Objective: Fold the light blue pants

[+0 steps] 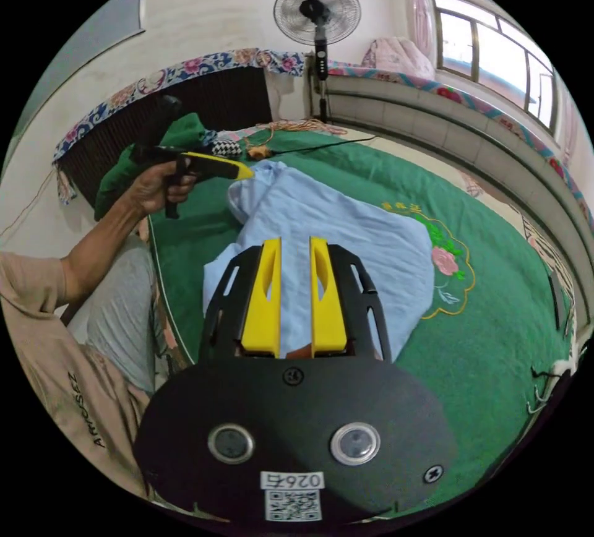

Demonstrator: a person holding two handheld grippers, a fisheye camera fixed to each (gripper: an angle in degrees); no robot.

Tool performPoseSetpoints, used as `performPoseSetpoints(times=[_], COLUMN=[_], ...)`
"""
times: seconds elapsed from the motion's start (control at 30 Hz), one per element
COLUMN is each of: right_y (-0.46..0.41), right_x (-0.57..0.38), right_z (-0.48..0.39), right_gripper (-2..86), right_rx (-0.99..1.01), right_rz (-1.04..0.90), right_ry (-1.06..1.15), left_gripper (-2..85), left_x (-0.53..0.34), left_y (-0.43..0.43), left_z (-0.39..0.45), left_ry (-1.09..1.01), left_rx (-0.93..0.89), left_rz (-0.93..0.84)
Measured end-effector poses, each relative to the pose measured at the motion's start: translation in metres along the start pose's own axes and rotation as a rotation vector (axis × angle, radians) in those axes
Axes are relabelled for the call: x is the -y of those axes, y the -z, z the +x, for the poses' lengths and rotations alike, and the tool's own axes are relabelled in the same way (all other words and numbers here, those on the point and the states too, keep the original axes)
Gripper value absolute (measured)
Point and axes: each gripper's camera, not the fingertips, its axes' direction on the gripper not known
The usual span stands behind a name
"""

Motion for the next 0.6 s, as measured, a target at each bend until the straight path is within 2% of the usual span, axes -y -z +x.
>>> performPoseSetpoints(times=[0.2,0.33,0.4,0.47,0.57,0.6], right_y=[-0.062,-0.101,-0.101,-0.099,-0.094,-0.091], right_x=[0.002,0.0,0.001,0.002,0.002,0.002], right_z=[-0.032,-0.037,-0.028,-0.022,-0.007,-0.001], right_gripper=[13.6,13.4,11.2,2.2,-0.9,-1.3], right_rx=[0.131,0.122,0.148,0.167,0.187,0.192], right_rz=[-0.089,-0.215,-0.216,-0.23,-0.222,-0.216], right_ry=[0.03,0.068,0.041,0.053,0.031,0.022], left_gripper=[12.6,13.3,12.7,9.5,0.8,0.5], left_x=[0.007,0.0,-0.002,-0.005,-0.008,-0.008], left_y=[-0.065,-0.093,-0.091,-0.085,-0.07,-0.065], left_z=[0.035,0.05,0.046,0.034,0.015,0.011], left_ry=[-0.169,-0.254,-0.251,-0.224,-0.173,-0.169], left_rx=[-0.088,-0.053,-0.049,-0.083,-0.162,-0.19], left_rz=[-0.216,-0.304,-0.297,-0.285,-0.259,-0.245])
